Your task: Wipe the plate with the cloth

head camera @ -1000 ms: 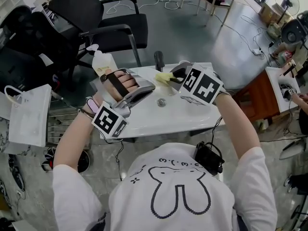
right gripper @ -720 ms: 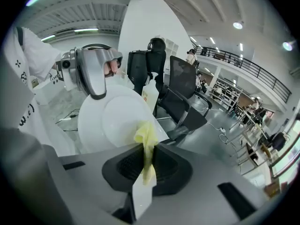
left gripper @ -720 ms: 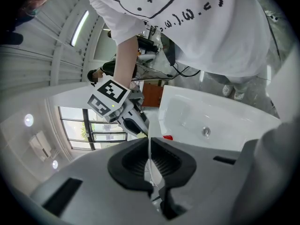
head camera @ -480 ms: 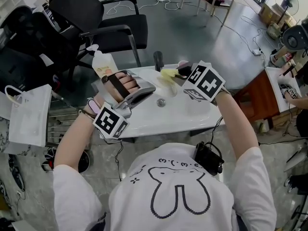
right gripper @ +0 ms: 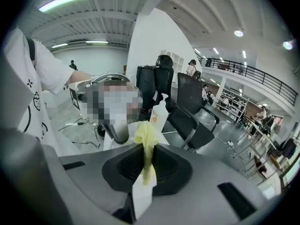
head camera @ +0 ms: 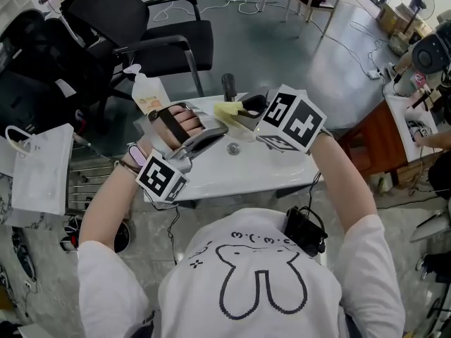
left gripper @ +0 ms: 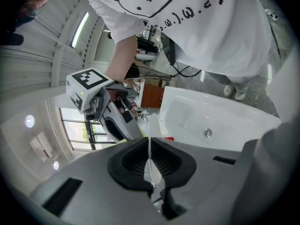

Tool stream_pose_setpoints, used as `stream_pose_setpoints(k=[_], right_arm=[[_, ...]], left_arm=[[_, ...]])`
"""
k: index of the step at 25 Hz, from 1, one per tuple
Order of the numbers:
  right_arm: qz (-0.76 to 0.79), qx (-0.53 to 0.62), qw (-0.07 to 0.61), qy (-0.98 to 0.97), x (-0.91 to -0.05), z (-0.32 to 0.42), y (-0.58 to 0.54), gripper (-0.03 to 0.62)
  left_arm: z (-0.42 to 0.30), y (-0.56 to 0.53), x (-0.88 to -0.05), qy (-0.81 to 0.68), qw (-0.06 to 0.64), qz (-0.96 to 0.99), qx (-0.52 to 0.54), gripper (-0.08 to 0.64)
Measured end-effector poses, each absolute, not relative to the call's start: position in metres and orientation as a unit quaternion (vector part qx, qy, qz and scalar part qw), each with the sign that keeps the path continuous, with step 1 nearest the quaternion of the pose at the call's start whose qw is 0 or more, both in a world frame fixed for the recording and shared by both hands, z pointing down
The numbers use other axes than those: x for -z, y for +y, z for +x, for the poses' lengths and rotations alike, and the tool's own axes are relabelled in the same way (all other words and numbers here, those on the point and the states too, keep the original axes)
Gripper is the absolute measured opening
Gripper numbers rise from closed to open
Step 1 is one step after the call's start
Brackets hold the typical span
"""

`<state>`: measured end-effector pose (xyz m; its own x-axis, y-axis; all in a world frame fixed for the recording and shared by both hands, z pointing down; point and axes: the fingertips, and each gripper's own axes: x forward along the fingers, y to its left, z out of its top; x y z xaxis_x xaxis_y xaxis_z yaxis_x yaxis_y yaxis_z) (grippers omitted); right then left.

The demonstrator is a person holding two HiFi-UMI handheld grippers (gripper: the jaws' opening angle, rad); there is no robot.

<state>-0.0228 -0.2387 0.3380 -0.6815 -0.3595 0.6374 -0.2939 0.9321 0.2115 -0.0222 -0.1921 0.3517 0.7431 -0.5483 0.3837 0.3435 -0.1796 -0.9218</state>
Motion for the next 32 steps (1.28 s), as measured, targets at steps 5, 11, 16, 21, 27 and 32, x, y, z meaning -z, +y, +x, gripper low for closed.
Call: stream_pose_setpoints(k=[5, 11, 16, 21, 27, 32], right_arm=[[0.175, 0.062, 0.368, -0.911, -0.342, -0.030, -0.235, 0.051], [0.213, 0.072, 0.401, -0.888, -0.362, -0.022, -0.262, 0.051], [0.236, 0.040, 0.413, -0.879, -0.384, -0.010, -0.280, 0.051], [0.232, 0.035, 0.409, -0.882, -0.379, -0.007, -0.277, 0.051], [0.166, 0.007, 0.341, -0.925, -0.331, -0.021, -0.247, 0.051], [0.109, -0.058, 0.287, -0.950, -0.310, -0.047, -0.226, 0.051]], left_arm=[[-0.021, -0.190, -0.351, 0.074, 0.643, -0.676, 0.352, 0.021], [-0.019, -0.186, -0.348, 0.078, 0.645, -0.678, 0.344, 0.021], [-0.018, -0.185, -0.351, 0.072, 0.647, -0.675, 0.347, 0.021], [-0.020, -0.186, -0.357, 0.071, 0.638, -0.680, 0.353, 0.020], [-0.019, -0.187, -0.360, 0.068, 0.636, -0.682, 0.354, 0.020], [-0.017, -0.185, -0.356, 0.065, 0.640, -0.681, 0.350, 0.020]])
